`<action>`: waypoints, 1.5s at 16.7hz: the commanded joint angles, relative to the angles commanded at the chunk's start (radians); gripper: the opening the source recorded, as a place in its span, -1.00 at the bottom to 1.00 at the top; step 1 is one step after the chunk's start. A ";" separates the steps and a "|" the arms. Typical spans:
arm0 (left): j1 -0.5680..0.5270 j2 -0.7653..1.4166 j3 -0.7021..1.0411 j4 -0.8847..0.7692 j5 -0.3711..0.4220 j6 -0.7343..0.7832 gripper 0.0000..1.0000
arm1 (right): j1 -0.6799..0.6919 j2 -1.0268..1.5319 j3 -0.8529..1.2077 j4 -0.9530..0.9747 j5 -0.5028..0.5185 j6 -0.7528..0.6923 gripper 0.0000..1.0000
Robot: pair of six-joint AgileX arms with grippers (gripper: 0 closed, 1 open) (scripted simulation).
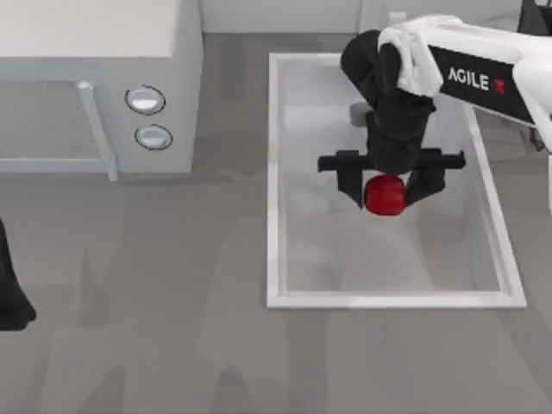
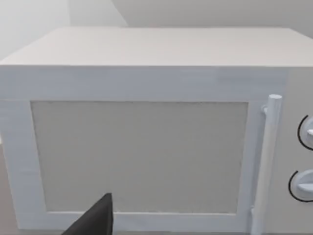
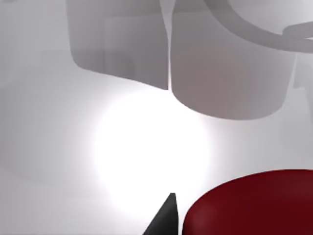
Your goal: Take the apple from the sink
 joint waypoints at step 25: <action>0.000 0.000 0.000 0.000 0.000 0.000 1.00 | -0.082 -0.084 0.742 -0.667 -0.010 -0.089 -1.00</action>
